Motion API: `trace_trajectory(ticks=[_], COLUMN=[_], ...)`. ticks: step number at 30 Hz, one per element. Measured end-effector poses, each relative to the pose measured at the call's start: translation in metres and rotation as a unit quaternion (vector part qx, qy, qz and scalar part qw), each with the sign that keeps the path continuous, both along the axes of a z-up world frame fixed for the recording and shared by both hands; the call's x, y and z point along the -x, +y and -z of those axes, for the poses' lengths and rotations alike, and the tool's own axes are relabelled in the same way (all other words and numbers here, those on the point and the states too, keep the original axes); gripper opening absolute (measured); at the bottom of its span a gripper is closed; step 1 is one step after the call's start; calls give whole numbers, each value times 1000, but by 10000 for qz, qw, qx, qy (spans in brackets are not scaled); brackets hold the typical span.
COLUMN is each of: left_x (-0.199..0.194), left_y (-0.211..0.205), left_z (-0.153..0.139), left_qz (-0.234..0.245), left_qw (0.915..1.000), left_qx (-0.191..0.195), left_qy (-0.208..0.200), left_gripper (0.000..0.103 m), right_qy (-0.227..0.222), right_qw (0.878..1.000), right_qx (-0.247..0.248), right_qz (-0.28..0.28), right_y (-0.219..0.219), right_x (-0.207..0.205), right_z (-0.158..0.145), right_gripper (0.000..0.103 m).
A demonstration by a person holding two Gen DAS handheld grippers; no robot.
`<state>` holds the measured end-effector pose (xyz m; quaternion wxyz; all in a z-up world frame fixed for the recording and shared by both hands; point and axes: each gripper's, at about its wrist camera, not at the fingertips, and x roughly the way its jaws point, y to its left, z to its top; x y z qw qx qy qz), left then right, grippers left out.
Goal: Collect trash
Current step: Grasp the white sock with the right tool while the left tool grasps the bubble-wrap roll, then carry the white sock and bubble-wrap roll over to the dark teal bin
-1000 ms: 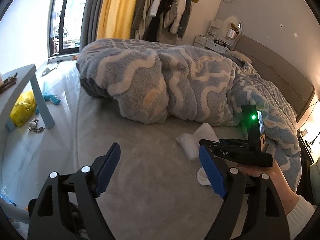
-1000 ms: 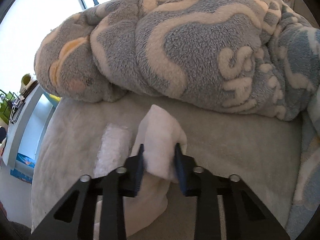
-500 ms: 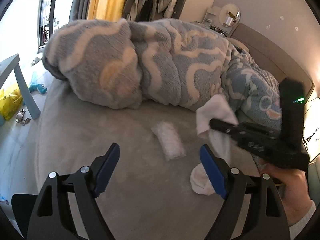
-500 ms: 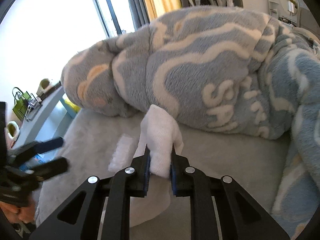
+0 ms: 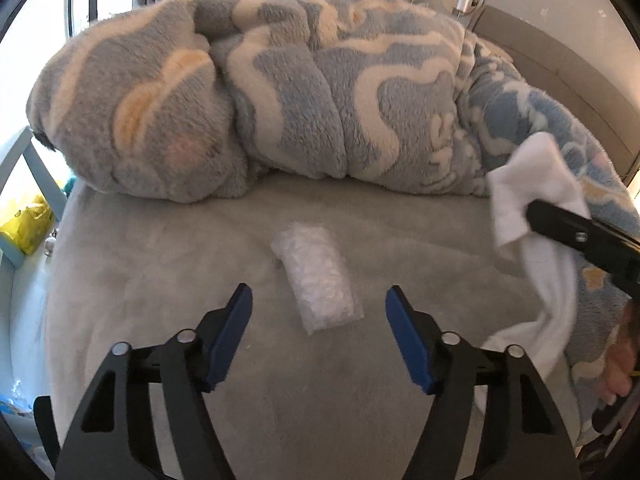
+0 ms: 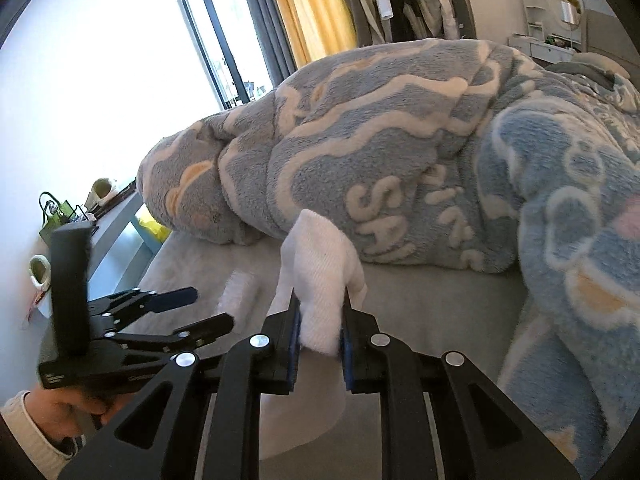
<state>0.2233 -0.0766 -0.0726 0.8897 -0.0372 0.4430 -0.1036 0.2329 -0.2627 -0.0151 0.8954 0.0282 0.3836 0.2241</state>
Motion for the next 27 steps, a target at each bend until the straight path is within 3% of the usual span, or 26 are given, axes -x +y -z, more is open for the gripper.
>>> trace_trajectory(ticks=[7,11,27], left_x=[-15,-18,25], left_y=[-2,-1,15], left_z=[15,20,-7], left_qz=[-216,-323,24], left_qw=[9995,9990,9997], left_qx=[-10,11,250], left_qy=[243,309,70], left_gripper=[54,37,33], right_qy=[51,39,-213], right_qw=[10000,10000,9996], right_qx=[-3,-4,-170], right_qz=[-9,-27,74], right_y=[-11,-15,9], right_x=[5,9,18], right_z=[1,-2,-26], right_gripper=[17,17,17])
